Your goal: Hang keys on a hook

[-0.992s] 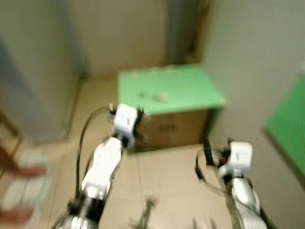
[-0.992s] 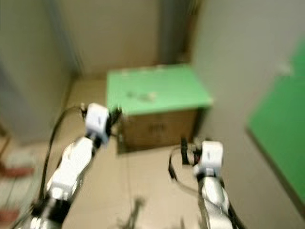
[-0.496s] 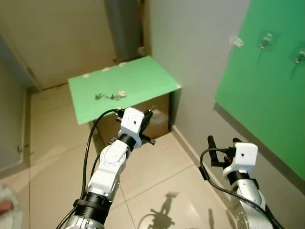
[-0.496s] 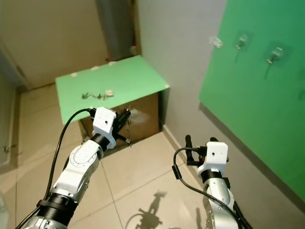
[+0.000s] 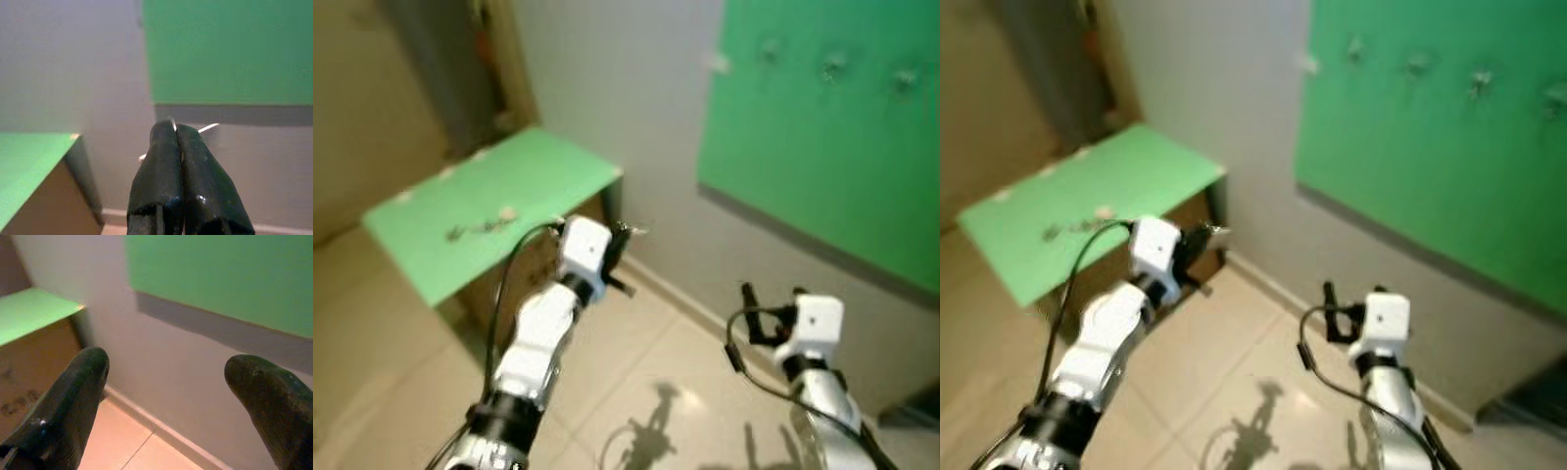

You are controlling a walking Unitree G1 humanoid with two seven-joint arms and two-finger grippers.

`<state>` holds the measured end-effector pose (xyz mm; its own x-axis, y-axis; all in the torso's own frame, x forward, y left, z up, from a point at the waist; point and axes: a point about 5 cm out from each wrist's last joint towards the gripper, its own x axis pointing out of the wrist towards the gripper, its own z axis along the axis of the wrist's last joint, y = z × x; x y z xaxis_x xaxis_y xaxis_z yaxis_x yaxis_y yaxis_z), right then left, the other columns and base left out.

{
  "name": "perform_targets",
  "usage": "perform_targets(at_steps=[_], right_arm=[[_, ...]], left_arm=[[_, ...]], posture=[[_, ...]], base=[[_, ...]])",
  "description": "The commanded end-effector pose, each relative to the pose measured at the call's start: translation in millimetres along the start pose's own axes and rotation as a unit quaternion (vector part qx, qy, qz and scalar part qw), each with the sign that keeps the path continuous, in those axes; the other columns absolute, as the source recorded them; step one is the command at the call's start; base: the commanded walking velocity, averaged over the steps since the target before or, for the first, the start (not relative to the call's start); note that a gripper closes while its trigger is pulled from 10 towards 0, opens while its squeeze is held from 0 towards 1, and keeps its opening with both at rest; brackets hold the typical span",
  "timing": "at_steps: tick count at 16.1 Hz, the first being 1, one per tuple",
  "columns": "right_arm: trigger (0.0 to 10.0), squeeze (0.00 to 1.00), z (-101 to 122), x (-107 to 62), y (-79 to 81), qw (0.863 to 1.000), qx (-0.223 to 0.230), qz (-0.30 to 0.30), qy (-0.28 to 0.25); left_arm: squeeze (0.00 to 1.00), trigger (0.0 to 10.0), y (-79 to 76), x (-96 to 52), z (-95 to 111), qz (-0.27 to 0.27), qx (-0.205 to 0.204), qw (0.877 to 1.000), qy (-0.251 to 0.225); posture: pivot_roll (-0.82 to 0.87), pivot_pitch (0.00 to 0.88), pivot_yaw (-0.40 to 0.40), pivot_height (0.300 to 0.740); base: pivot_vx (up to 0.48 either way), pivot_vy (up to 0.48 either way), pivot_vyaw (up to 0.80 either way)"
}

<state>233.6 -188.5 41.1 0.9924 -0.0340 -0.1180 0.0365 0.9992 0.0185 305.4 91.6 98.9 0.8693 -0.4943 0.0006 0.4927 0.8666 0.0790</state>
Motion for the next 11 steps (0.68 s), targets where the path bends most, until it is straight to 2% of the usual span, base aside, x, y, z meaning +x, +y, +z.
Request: perform_targets(at_steps=[1, 7, 10, 11], right_arm=[[10.0, 0.0, 1, 1.6, 8.0, 1.0, 0.011, 0.009, -0.003], [10.0, 0.0, -6, -1.7, 5.1, 1.0, 0.012, 0.008, 0.003], [10.0, 0.0, -11, -4.1, 2.1, 1.0, 0.005, 0.001, 0.012], [10.0, 0.0, -12, -3.7, 2.3, 1.0, 0.007, 0.003, 0.013]], left_arm=[[0.0, 0.0, 11.7, -3.0, 0, 0.013, 0.005, 1.0, 0.003], [0.0, 0.0, 13.2, -1.4, -1, 0.006, 0.003, 1.0, 0.005], [0.0, 0.0, 18.0, 0.2, -4, 0.01, 0.014, 1.0, 0.013], [0.0, 0.0, 21.9, 2.9, -4, 0.008, 0.036, 0.999, 0.021]], posture=[[-0.19, 0.0, 0.082, 0.74], [-0.2, 0.0, 0.086, 0.74], [-0.2, 0.0, 0.088, 0.74], [-0.2, 0.0, 0.091, 0.74]], base=[[0.0, 0.48, -0.68], [0.0, 0.48, -0.68], [0.0, 0.48, -0.67], [0.0, 0.0, 0.0]])
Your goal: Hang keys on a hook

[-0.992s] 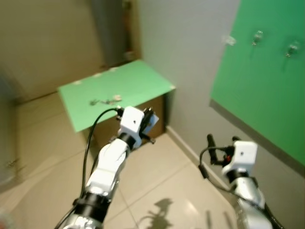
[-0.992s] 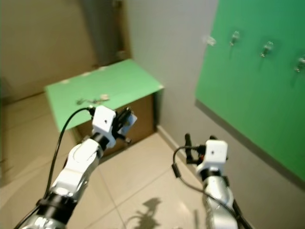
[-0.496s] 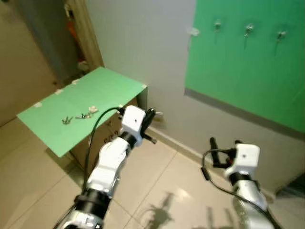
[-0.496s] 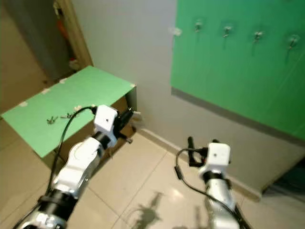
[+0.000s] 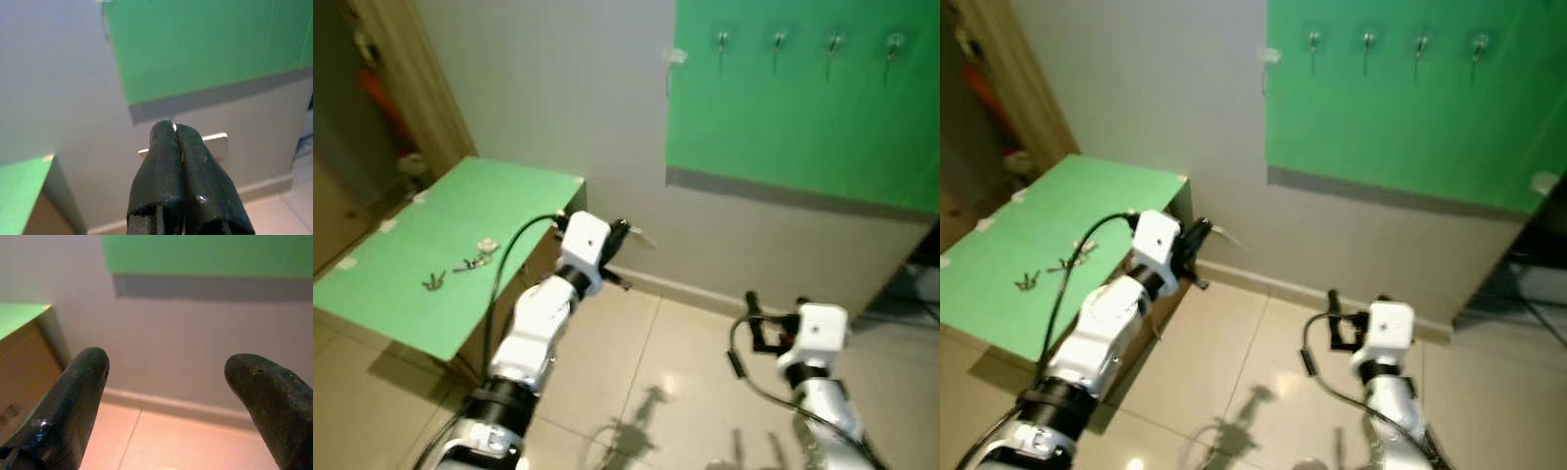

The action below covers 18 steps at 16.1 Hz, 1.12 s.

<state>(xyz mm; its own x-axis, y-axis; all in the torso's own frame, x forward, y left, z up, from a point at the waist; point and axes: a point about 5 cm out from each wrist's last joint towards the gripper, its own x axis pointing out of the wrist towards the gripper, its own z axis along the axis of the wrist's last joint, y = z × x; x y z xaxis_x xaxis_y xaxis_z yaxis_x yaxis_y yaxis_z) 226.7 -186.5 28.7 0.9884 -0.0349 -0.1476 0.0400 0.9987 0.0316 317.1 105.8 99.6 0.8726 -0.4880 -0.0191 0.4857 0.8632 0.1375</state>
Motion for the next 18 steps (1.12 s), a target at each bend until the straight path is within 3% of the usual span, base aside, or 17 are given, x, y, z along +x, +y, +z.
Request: perform_targets(at_steps=[1, 5, 7, 9, 10, 13, 15, 18], right_arm=[[10.0, 0.0, 0, 2.0, 0.7, 1.0, -0.003, 0.005, 0.002], [10.0, 0.0, 18, 7.7, 13.8, 0.995, -0.017, 0.098, -0.01], [10.0, 0.0, 41, 9.7, 21.8, 0.982, 0.05, 0.178, 0.028], [10.0, 0.0, 58, 7.0, 22.0, 0.968, 0.046, 0.241, 0.047], [10.0, 0.0, 77, 4.9, 15.6, 0.962, 0.015, 0.27, 0.032], [10.0, 0.0, 93, -1.3, 12.5, 0.949, -0.012, 0.312, 0.041], [10.0, 0.0, 102, -6.2, 15.6, 0.933, -0.039, 0.352, 0.068], [10.0, 0.0, 128, -3.3, 23.4, 0.913, -0.066, 0.399, 0.052]], left_arm=[[0.0, 0.0, 5.8, 1.9, -2, -0.005, 0.009, 1.0, 0.011], [0.0, 0.0, 18.7, 14.7, 6, -0.094, 0.009, 0.995, 0.035], [0.0, 0.0, 30.6, 17.9, 18, -0.179, 0.036, 0.982, 0.043], [0.0, 0.0, 39.9, 17.8, 24, -0.23, 0.052, 0.97, 0.054], [0.0, 0.0, 46.2, 18.7, 36, -0.28, 0.066, 0.956, 0.055], [0.0, 0.0, 49.1, 23.0, 49, -0.335, 0.072, 0.938, 0.055], [0.0, 0.0, 47.6, 25.3, 59, -0.388, 0.071, 0.917, 0.053], [0.0, 0.0, 43.2, 27.0, 73, -0.452, 0.075, 0.888, 0.041]], posture=[[-0.2, 0.0, 0.09, 0.74], [-0.22, 0.0, 0.106, 0.74], [-0.23, 0.0, 0.13, 0.74], [-0.24, 0.0, 0.142, 0.74], [-0.24, 0.0, 0.149, 0.74], [-0.25, 0.0, 0.153, 0.74], [-0.26, 0.0, 0.16, 0.74], [-0.27, 0.0, 0.164, 0.74]], base=[[0.0, 0.0, 0.0], [0.0, 0.0, 0.0], [0.0, 0.0, 0.0], [0.0, 0.0, 0.0], [0.0, 0.0, 0.0], [0.0, 0.0, 0.0], [0.0, 0.0, 0.0], [0.0, 0.0, 0.0]])
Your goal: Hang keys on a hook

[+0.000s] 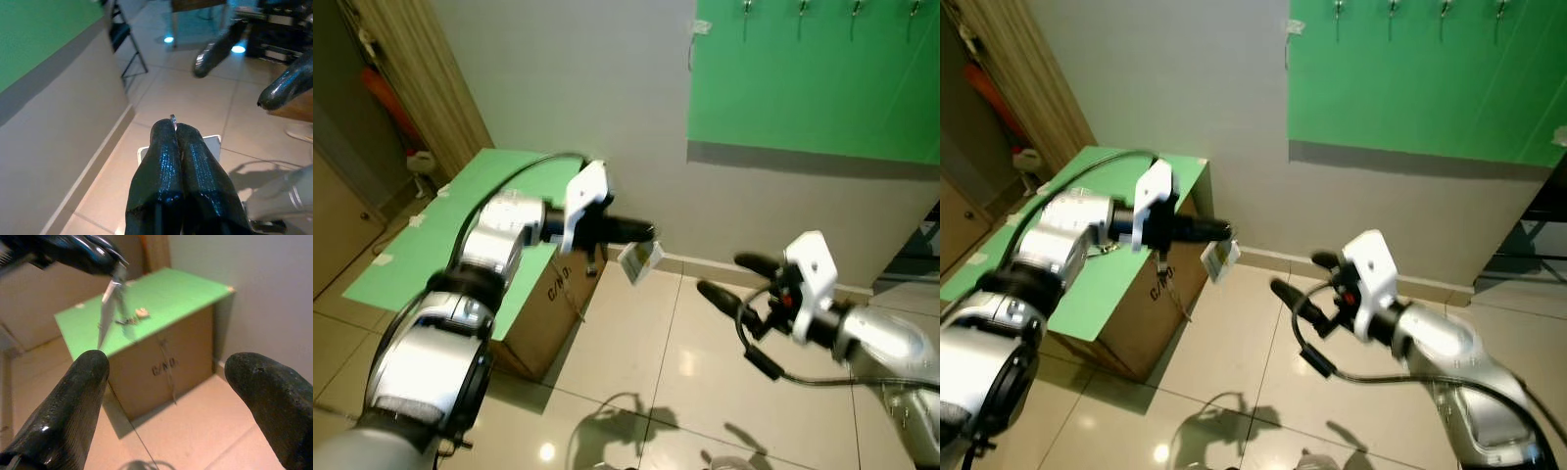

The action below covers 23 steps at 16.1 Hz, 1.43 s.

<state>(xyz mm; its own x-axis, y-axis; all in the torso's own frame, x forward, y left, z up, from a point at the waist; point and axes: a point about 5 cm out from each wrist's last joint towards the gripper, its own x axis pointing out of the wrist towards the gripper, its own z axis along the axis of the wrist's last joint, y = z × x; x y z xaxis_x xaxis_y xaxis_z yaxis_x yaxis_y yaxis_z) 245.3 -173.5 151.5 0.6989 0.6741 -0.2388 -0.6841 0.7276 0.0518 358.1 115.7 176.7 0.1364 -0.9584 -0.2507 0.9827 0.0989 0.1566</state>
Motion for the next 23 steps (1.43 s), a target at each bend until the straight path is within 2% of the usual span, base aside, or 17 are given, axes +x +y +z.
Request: perform_targets(at_steps=[1, 5, 9, 17, 18, 19, 20, 21, 22, 23], right_arm=[[10.0, 0.0, 19, 2.5, 7.2, 0.999, -0.011, 0.034, -0.017], [10.0, 0.0, 35, 3.8, 13.2, 0.997, -0.019, 0.063, -0.032], [10.0, 0.0, 40, 6.4, 19.2, 0.996, -0.009, 0.084, -0.024], [10.0, 0.0, 42, 14.0, 20.6, 0.996, -0.002, 0.084, -0.024], [10.0, 0.0, 41, 17.3, 10.3, 0.999, 0.004, 0.04, -0.033], [10.0, 0.0, 36, 19.0, -7.4, 0.998, -0.009, -0.051, -0.035], [10.0, 0.0, 33, 18.8, -15.0, 0.995, -0.023, -0.094, -0.033], [10.0, 0.0, 24, 15.1, -27.6, 0.982, -0.028, -0.181, -0.038], [10.0, 0.0, 11, 7.9, -28.9, 0.966, -0.008, -0.251, -0.056], [10.0, 0.0, -4, 3.6, -23.3, 0.953, 0.004, -0.298, -0.059]], left_arm=[[0.0, 0.0, -0.2, -3.2, 2, -0.026, 0.002, 1.0, 0.001], [0.0, 0.0, -0.1, -5.5, 10, -0.071, -0.016, 0.997, -0.021], [0.0, 0.0, -2.3, -5.4, 10, -0.094, -0.014, 0.995, -0.028], [0.0, 0.0, -3.4, -3.8, 18, -0.111, -0.008, 0.993, -0.05], [0.0, 0.0, -1.1, -4.9, 15, -0.083, -0.01, 0.995, -0.048], [0.0, 0.0, 3.8, -6.3, 11, -0.024, -0.016, 0.999, -0.043], [0.0, 0.0, 6.0, -7.0, 10, 0.003, -0.02, 0.999, -0.041], [0.0, 0.0, 9.3, -11.3, 1, 0.069, -0.026, 0.997, -0.034], [0.0, 0.0, 11.8, -18.1, -11, 0.163, -0.053, 0.984, -0.043], [0.0, 0.0, 11.0, -23.2, -24, 0.243, -0.087, 0.965, -0.054]], posture=[[-0.27, 0.0, 0.168, 0.74], [-0.26, 0.0, 0.164, 0.74], [-0.26, 0.0, 0.162, 0.74], [-0.26, 0.0, 0.147, 0.74], [-0.25, 0.0, 0.147, 0.74], [-0.25, 0.0, 0.154, 0.74], [-0.25, 0.0, 0.154, 0.74], [-0.25, 0.0, 0.161, 0.74], [-0.25, 0.0, 0.164, 0.74], [-0.24, 0.0, 0.162, 0.74]], base=[[0.0, 0.0, 0.0], [0.0, 0.0, 0.0], [0.0, 0.0, 0.0], [0.0, 0.0, 0.0], [0.0, 0.0, 0.0], [0.0, 0.0, 0.0], [0.0, 0.0, 0.0], [0.0, 0.0, 0.0], [0.0, 0.0, 0.0], [0.0, 0.0, 0.0]])
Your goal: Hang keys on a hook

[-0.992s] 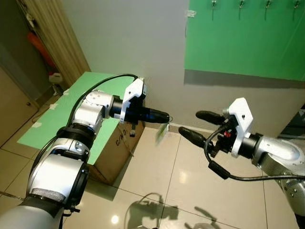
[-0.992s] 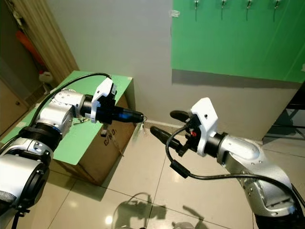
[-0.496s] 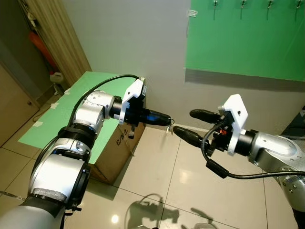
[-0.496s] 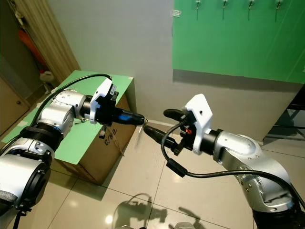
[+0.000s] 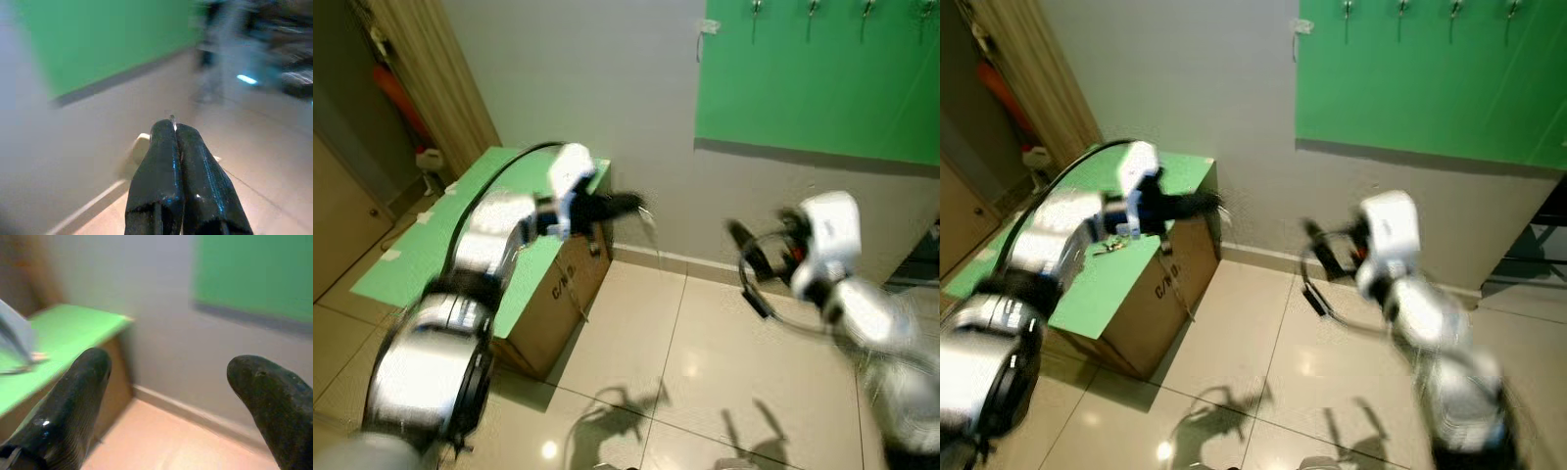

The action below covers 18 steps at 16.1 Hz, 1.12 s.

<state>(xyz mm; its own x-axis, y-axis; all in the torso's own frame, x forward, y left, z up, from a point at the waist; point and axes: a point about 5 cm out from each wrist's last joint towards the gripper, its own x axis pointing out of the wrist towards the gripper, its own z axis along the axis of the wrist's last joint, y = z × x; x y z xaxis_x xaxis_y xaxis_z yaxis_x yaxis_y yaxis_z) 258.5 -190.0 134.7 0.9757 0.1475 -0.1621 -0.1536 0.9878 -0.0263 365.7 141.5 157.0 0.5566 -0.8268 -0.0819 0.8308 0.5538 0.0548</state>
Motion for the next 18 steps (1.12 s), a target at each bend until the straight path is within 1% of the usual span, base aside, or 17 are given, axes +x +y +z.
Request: perform_targets(at_steps=[1, 2, 3, 4, 5, 6, 7, 8, 9, 10, 11, 12, 14, 15, 16, 17, 18], right_arm=[[10.0, 0.0, 0, -3.0, 4.7, 0.999, -0.014, -0.028, -0.021], [10.0, 0.0, -9, -6.1, 7.9, 0.999, -0.024, -0.043, -0.022], [10.0, 0.0, -15, -7.3, 9.8, 0.998, -0.033, -0.046, -0.018], [10.0, 0.0, -30, -7.4, 11.5, 0.996, -0.054, -0.063, -0.015], [10.0, 0.0, -44, -7.3, 9.4, 0.995, -0.043, -0.089, -0.018], [10.0, 0.0, -52, -8.3, 8.4, 0.994, -0.028, -0.101, -0.021], [10.0, 0.0, -61, -13.1, 6.1, 0.993, -0.008, -0.113, -0.019], [10.0, 0.0, -71, -20.2, 4.4, 0.993, 0.034, -0.112, -0.021], [10.0, 0.0, -79, -28.3, 6.7, 0.993, 0.066, -0.098, -0.028], [10.0, 0.0, -90, -37.5, 9.6, 0.992, 0.081, -0.094, -0.022], [10.0, 0.0, -105, -46.0, 12.0, 0.99, 0.098, -0.105, -0.005], [10.0, 0.0, -110, -47.9, 15.4, 0.99, 0.095, -0.107, 0.001], [10.0, 0.0, -113, -46.0, 18.0, 0.991, 0.082, -0.104, 0.003], [10.0, 0.0, -113, -42.7, 16.5, 0.993, 0.069, -0.1, 0.005], [10.0, 0.0, -114, -40.4, 14.4, 0.993, 0.059, -0.097, 0.011], [10.0, 0.0, -115, -36.7, 12.4, 0.994, 0.051, -0.092, 0.01], [10.0, 0.0, -115, -34.7, 11.8, 0.995, 0.05, -0.09, 0.007]], left_arm=[[0.0, 0.0, 2.5, -7.0, -7, 0.065, -0.014, 0.998, -0.008], [0.0, 0.0, -2.5, -9.7, -17, 0.098, -0.023, 0.995, -0.008], [0.0, 0.0, -6.2, -11.0, -24, 0.119, -0.031, 0.992, -0.005], [0.0, 0.0, -13.9, -15.1, -42, 0.183, -0.037, 0.982, 0.008], [0.0, 0.0, -23.9, -20.1, -62, 0.252, -0.056, 0.966, 0.013], [0.0, 0.0, -31.7, -23.7, -74, 0.293, -0.063, 0.954, 0.017], [0.0, 0.0, -45.9, -27.8, -82, 0.304, -0.031, 0.952, 0.021], [0.0, 0.0, -59.5, -34.1, -91, 0.306, -0.007, 0.952, 0.026], [0.0, 0.0, -72.0, -40.5, -104, 0.299, -0.001, 0.954, 0.038], [0.0, 0.0, -80.0, -52.6, -123, 0.316, -0.047, 0.946, 0.052], [0.0, 0.0, -85.9, -62.4, -136, 0.342, -0.102, 0.932, 0.06], [0.0, 0.0, -91.8, -57.0, -133, 0.326, -0.089, 0.94, 0.054], [0.0, 0.0, -97.3, -45.6, -130, 0.297, -0.052, 0.952, 0.054], [0.0, 0.0, -98.4, -39.5, -131, 0.289, -0.051, 0.954, 0.056], [0.0, 0.0, -97.5, -36.3, -131, 0.285, -0.048, 0.956, 0.053], [0.0, 0.0, -95.2, -35.2, -134, 0.272, -0.035, 0.96, 0.06], [0.0, 0.0, -94.1, -35.7, -136, 0.267, -0.039, 0.961, 0.064]], posture=[[-0.23, 0.0, 0.16, 0.74], [-0.22, 0.0, 0.153, 0.74], [-0.21, 0.0, 0.145, 0.74], [-0.2, 0.0, 0.131, 0.74], [-0.18, 0.0, 0.117, 0.74], [-0.18, 0.0, 0.104, 0.74], [-0.17, 0.0, 0.093, 0.74], [-0.16, 0.0, 0.082, 0.74], [-0.16, 0.0, 0.077, 0.74], [-0.17, 0.0, 0.08, 0.74], [-0.17, 0.0, 0.072, 0.74], [-0.17, 0.0, 0.069, 0.74], [-0.17, 0.0, 0.066, 0.74], [-0.18, 0.0, 0.071, 0.74], [-0.19, 0.0, 0.07, 0.74], [-0.19, 0.0, 0.071, 0.74], [-0.19, 0.0, 0.071, 0.74]], base=[[0.0, 0.0, 0.0], [0.0, 0.0, 0.0], [0.0, 0.0, 0.0], [0.0, 0.0, 0.0], [0.0, 0.0, 0.0], [0.0, 0.0, 0.0], [0.0, 0.0, 0.0], [0.0, 0.0, 0.0], [0.0, 0.0, 0.0], [0.0, 0.0, 0.0], [0.0, 0.0, 0.0], [0.0, 0.0, 0.0], [0.0, 0.0, 0.0], [0.0, 0.0, 0.0], [0.0, 0.0, -0.65], [0.0, 0.0, -0.65], [0.0, 0.0, -0.64]])
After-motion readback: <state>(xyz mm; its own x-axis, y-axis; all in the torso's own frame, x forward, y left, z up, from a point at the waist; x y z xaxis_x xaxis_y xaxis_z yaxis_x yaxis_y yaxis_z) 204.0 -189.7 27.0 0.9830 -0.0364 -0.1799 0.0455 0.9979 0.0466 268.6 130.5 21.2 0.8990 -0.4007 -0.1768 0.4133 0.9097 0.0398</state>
